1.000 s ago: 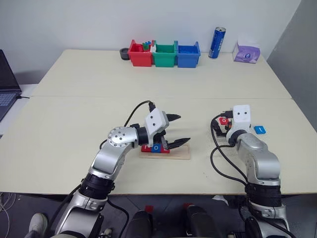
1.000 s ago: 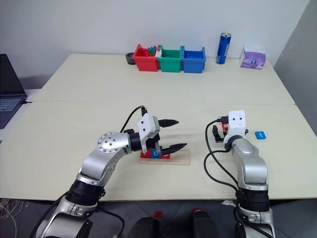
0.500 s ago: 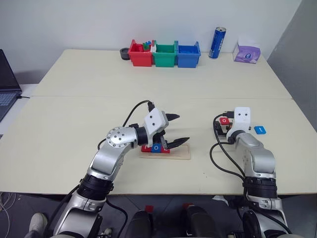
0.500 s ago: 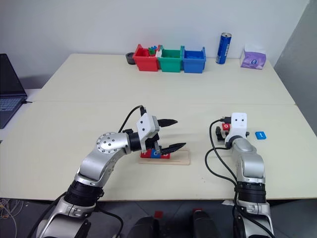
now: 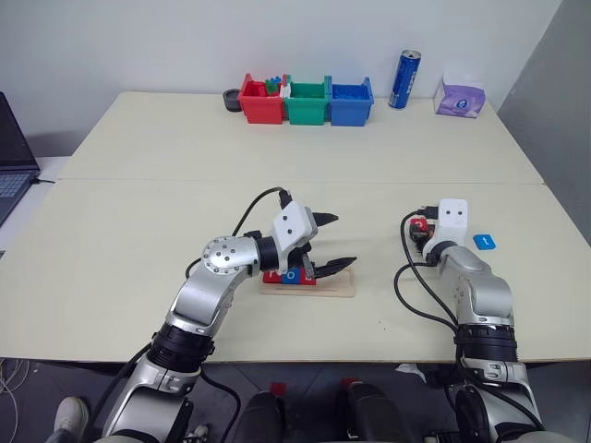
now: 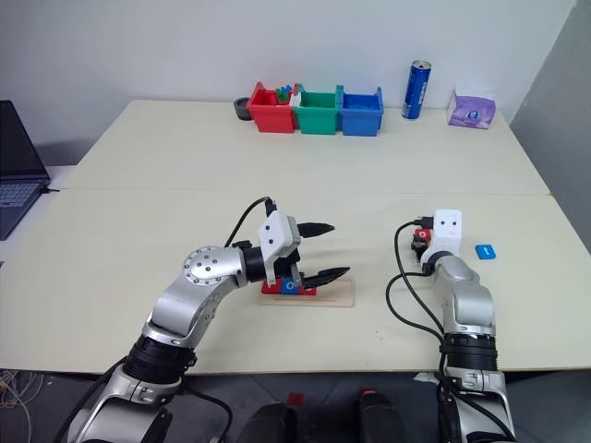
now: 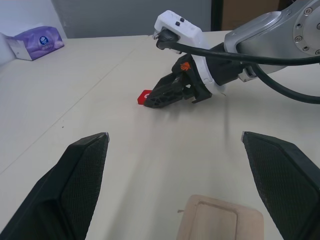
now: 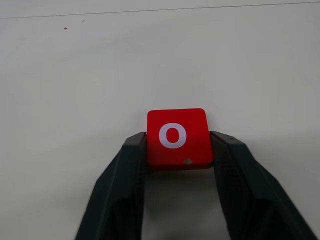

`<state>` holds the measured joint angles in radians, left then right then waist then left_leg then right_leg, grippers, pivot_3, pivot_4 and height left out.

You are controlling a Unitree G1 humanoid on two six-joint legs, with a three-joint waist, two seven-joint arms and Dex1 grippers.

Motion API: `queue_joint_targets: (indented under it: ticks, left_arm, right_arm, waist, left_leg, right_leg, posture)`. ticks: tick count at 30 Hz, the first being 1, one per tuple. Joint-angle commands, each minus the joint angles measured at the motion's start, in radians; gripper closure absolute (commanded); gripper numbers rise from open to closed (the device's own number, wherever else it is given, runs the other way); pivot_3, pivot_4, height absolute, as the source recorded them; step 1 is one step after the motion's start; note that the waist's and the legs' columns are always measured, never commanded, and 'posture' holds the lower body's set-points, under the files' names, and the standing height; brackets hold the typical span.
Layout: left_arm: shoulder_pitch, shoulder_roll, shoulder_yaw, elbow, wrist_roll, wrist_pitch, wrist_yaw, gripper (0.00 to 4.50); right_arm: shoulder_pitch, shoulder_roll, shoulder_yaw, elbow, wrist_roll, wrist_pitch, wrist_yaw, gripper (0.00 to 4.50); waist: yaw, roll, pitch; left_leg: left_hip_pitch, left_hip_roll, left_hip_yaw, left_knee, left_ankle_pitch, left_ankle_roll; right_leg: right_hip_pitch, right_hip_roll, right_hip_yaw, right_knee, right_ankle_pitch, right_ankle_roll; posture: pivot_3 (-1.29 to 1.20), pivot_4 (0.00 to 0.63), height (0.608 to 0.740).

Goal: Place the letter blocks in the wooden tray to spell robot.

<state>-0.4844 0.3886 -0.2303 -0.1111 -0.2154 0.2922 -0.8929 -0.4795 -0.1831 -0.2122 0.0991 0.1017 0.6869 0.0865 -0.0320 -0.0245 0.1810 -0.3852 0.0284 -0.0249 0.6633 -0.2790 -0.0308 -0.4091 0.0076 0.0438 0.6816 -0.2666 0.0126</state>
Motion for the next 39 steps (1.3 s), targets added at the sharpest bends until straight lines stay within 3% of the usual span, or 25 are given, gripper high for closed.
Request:
queue_joint_targets:
  ticks: [1,7,16,24,33,37,39]
  left_arm:
    - [-0.016,-0.005,-0.005,-0.024,-0.007,-0.012,-0.008,0.0]
    - [-0.006,0.003,-0.003,-0.035,-0.01,-0.01,-0.021,0.0]
    - [0.104,0.108,-0.004,-0.14,-0.058,0.02,-0.125,0.0]
    - [0.119,0.125,-0.01,-0.145,-0.059,0.02,-0.132,0.0]
    - [0.101,0.12,-0.01,-0.123,-0.056,0.013,-0.131,0.0]
    - [0.098,0.12,-0.007,-0.114,-0.058,0.009,-0.134,0.0]
    - [0.093,0.119,-0.007,-0.107,-0.061,0.007,-0.139,0.0]
  right_arm:
    - [-0.001,-0.01,0.002,-0.01,0.012,-0.023,0.006,3.05]
    - [0.045,0.0,0.032,-0.105,0.011,0.056,-0.001,3.05]
    - [0.339,0.056,0.158,-0.738,0.087,0.607,-0.008,3.05]
    - [0.351,0.106,0.19,-0.897,0.121,0.832,0.0,3.05]
    - [0.307,0.047,0.161,-0.894,0.152,0.799,0.069,0.02]
    - [0.242,-0.112,0.108,-0.884,0.223,0.685,0.218,0.02]
    - [0.218,-0.261,0.093,-0.819,0.253,0.531,0.374,0.02]
  waist:
    - [0.0,0.0,0.0]
    - [0.0,0.0,0.0]
    - [0.001,0.001,-0.001]
    - [0.0,0.001,-0.001]
    - [0.0,0.0,-0.001]
    - [0.0,0.001,-0.001]
    - [0.0,0.001,0.0]
  left_leg:
    - [0.0,0.0,0.0,0.0,0.0,0.0]
    - [0.0,0.0,0.0,0.0,0.0,0.0]
    - [0.0,0.001,-0.004,-0.002,0.0,0.0]
    - [0.003,0.001,-0.002,0.0,0.0,0.0]
    - [0.003,0.001,-0.001,0.0,0.0,0.0]
    - [0.002,0.0,-0.001,0.0,0.0,0.0]
    - [0.002,0.0,0.0,0.0,0.0,0.0]
  right_leg:
    - [0.0,0.0,0.0,0.0,0.0,0.0]
    - [0.0,0.0,0.0,0.0,0.0,0.0]
    - [0.0,0.0,-0.001,-0.001,-0.001,0.0]
    - [0.002,0.001,-0.001,-0.001,-0.004,0.005]
    - [0.002,0.002,-0.001,-0.001,-0.004,0.005]
    - [0.002,0.001,-0.001,-0.002,-0.004,0.006]
    - [0.002,0.001,-0.002,-0.002,-0.004,0.006]
  posture:
    - [0.0,0.15,0.74]
    - [0.0,0.15,0.74]
    - [0.0,0.15,0.74]
    - [0.0,0.15,0.74]
    - [0.0,0.15,0.74]
    - [0.0,0.15,0.74]
    - [0.0,0.15,0.74]
